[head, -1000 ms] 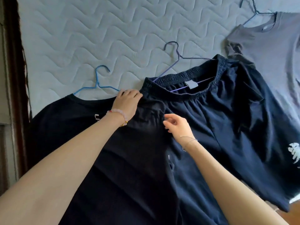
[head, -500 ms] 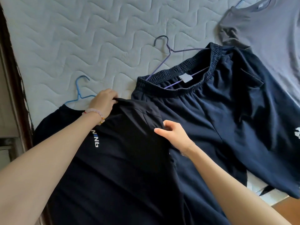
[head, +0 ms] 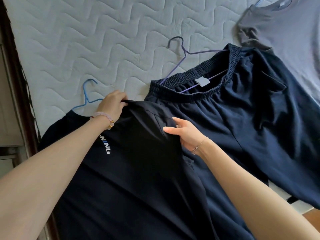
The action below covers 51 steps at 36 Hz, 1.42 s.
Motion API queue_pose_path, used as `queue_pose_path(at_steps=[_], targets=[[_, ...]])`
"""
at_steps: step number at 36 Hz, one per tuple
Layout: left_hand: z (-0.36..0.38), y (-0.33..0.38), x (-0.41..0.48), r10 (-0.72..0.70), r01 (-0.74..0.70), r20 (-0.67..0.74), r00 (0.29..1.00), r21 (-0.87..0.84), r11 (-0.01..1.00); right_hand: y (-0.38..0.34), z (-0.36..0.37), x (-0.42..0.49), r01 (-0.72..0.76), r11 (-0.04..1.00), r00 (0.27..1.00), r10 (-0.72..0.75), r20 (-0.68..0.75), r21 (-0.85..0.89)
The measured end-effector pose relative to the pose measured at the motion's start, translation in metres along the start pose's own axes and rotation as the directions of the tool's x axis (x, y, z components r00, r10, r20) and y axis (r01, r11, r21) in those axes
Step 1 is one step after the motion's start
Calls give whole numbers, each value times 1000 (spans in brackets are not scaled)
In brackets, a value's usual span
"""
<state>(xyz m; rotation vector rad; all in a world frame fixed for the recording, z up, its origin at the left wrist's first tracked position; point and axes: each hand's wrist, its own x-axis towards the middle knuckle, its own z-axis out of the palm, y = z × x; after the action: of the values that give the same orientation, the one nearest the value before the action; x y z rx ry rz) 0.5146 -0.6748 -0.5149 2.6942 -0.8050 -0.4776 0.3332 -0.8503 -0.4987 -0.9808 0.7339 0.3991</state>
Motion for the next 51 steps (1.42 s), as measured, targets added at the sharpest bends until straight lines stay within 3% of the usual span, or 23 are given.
queue_pose_path(at_steps=[2,4,7,10,12,14,16,18,21,23,27,29,32,35,37,39,41,43,45,51], targets=[[1,2,0,-14,14,12,1000,12,1000,2,-1,-1,76,994,993,-83,-82,-82],[3,8,-3,-12,12,-6,1000,24,1000,6,-2,-2,156,945,952,-221,-211,-288],[7,25,-13,15,-17,-45,999,-54,998,16,5,-9,162,668,837,-483,-258,-726],[11,53,-23,-40,40,7,999,-329,943,31,24,-16,191,385,745,-656,-122,-903],[13,72,-28,-126,173,129,984,-473,864,45,41,-19,247,253,757,-653,23,-935],[18,79,-30,-201,315,274,941,-484,816,62,56,-21,285,188,782,-613,115,-940],[23,73,-35,-237,373,362,901,-372,850,83,68,-25,313,168,808,-565,169,-935],[27,59,-44,-274,386,350,896,-307,870,100,74,-33,351,165,829,-512,224,-922],[33,32,-65,-350,468,337,874,-389,794,116,72,-42,367,254,891,-371,261,-895],[35,16,-79,-357,503,360,862,-513,695,117,68,-47,344,307,893,-399,208,-888],[35,-5,-98,-384,499,326,864,-658,564,107,62,-47,252,287,738,-675,-9,-924],[35,-9,-101,-385,487,311,869,-679,550,99,58,-44,161,298,707,-700,-101,-941],[35,-10,-98,-368,463,290,883,-661,590,94,54,-37,38,226,797,-594,-107,-973],[29,-7,-90,-383,406,189,904,-659,633,90,54,-31,-2,228,899,-426,-101,-974],[24,-6,-83,-364,323,45,930,-570,756,88,57,-26,17,213,924,-376,-66,-977],[22,-6,-74,-217,189,-45,975,-337,922,86,60,-21,17,221,937,-343,-62,-975],[22,-6,-65,-13,14,14,1000,-92,996,83,61,-16,-14,203,942,-325,-81,-979],[24,-4,-56,118,-129,103,988,104,986,80,61,-12,-44,200,941,-319,-108,-979],[26,0,-47,185,-210,139,973,197,957,77,61,-12,-49,214,939,-323,-118,-976],[31,5,-26,148,-162,68,987,312,936,55,43,-23,80,223,873,-487,-40,-971]])
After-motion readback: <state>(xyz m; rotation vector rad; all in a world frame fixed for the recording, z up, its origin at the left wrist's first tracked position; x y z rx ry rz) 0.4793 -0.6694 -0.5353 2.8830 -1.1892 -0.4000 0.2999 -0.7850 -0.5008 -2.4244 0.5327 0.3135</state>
